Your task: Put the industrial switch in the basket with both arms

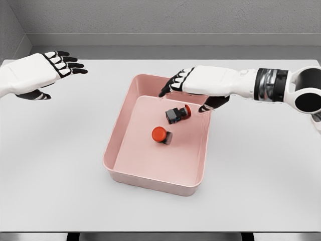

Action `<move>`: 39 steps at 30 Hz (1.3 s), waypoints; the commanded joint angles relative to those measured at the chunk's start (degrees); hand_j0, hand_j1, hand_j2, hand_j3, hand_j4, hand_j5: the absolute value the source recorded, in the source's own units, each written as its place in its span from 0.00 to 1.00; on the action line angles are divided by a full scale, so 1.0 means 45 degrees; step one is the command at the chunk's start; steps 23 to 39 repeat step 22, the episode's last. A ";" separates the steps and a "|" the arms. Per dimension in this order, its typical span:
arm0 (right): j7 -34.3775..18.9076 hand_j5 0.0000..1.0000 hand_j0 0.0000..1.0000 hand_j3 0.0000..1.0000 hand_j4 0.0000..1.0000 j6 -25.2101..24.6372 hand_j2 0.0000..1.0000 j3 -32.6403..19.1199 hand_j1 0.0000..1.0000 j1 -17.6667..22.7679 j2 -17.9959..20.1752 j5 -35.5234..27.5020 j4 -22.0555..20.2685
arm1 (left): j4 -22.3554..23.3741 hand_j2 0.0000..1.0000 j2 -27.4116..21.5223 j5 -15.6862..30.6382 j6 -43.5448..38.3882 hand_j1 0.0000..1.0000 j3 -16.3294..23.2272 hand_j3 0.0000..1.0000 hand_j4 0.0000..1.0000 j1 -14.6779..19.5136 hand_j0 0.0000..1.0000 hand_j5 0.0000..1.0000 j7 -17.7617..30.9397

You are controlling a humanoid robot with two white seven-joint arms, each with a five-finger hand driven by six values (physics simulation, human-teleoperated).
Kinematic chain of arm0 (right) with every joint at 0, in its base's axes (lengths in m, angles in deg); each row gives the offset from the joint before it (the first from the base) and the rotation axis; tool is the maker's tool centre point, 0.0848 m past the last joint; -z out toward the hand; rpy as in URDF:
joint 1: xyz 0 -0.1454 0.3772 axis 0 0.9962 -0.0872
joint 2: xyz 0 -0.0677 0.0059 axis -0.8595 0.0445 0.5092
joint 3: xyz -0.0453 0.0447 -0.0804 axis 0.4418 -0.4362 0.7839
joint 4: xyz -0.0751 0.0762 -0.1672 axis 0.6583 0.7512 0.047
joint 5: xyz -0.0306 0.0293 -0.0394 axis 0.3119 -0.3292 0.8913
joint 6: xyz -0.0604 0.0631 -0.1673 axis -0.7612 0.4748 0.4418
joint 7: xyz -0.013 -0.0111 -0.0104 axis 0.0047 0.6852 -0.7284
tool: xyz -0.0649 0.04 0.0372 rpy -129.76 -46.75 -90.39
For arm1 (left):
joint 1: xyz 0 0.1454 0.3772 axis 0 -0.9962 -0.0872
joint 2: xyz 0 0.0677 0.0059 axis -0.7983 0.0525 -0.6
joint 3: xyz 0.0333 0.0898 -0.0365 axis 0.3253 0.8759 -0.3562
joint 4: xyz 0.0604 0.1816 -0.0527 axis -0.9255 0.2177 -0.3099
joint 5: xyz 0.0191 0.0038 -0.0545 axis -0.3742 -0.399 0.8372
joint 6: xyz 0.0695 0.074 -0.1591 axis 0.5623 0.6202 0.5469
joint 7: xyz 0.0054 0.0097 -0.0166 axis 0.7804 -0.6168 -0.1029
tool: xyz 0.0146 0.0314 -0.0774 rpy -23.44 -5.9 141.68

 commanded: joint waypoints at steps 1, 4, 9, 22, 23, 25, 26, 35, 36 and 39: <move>0.0006 1.00 1.00 1.00 1.00 0.0056 1.00 -0.0619 1.00 0.0019 0.0291 -0.0036 -0.0001 | 0.0005 1.00 0.0045 0.0065 -0.0020 1.00 -0.0021 1.00 1.00 0.0000 1.00 1.00 -0.0011; 0.0006 1.00 1.00 1.00 1.00 0.0602 1.00 -0.1225 1.00 0.0176 0.1131 -0.0055 -0.0001 | 0.0005 1.00 0.0045 0.0065 -0.0020 1.00 -0.0021 1.00 1.00 -0.0058 1.00 1.00 0.0047; 0.0006 1.00 1.00 1.00 1.00 0.1853 1.00 -0.3256 1.00 0.2246 0.2538 -0.0036 -0.0001 | 0.0005 1.00 0.0045 0.0045 -0.0020 1.00 -0.0002 1.00 1.00 -0.0156 1.00 1.00 0.0067; 0.0006 1.00 1.00 1.00 1.00 0.3611 1.00 -0.5210 1.00 0.4863 0.3573 -0.0036 0.0233 | 0.0005 1.00 0.0065 0.0065 -0.0020 1.00 0.0057 1.00 1.00 -0.0195 1.00 1.00 0.0048; 0.0006 1.00 1.00 1.00 1.00 0.3611 1.00 -0.5210 1.00 0.4863 0.3573 -0.0036 0.0233 | 0.0005 1.00 0.0065 0.0065 -0.0020 1.00 0.0057 1.00 1.00 -0.0195 1.00 1.00 0.0048; 0.0006 1.00 1.00 1.00 1.00 0.3611 1.00 -0.5210 1.00 0.4863 0.3573 -0.0036 0.0233 | 0.0005 1.00 0.0065 0.0065 -0.0020 1.00 0.0057 1.00 1.00 -0.0195 1.00 1.00 0.0048; 0.0006 1.00 1.00 1.00 1.00 0.3611 1.00 -0.5210 1.00 0.4863 0.3573 -0.0036 0.0233 | 0.0005 1.00 0.0065 0.0065 -0.0020 1.00 0.0057 1.00 1.00 -0.0195 1.00 1.00 0.0048; 0.0006 1.00 1.00 1.00 1.00 0.3611 1.00 -0.5210 1.00 0.4863 0.3573 -0.0036 0.0233 | 0.0005 1.00 0.0065 0.0065 -0.0020 1.00 0.0057 1.00 1.00 -0.0195 1.00 1.00 0.0048; 0.0006 1.00 1.00 1.00 1.00 0.3611 1.00 -0.5210 1.00 0.4863 0.3573 -0.0036 0.0233 | 0.0005 1.00 0.0065 0.0065 -0.0020 1.00 0.0057 1.00 1.00 -0.0195 1.00 1.00 0.0048; 0.0006 1.00 1.00 1.00 1.00 0.3611 1.00 -0.5210 1.00 0.4863 0.3573 -0.0036 0.0233 | 0.0005 1.00 0.0065 0.0065 -0.0020 1.00 0.0057 1.00 1.00 -0.0195 1.00 1.00 0.0048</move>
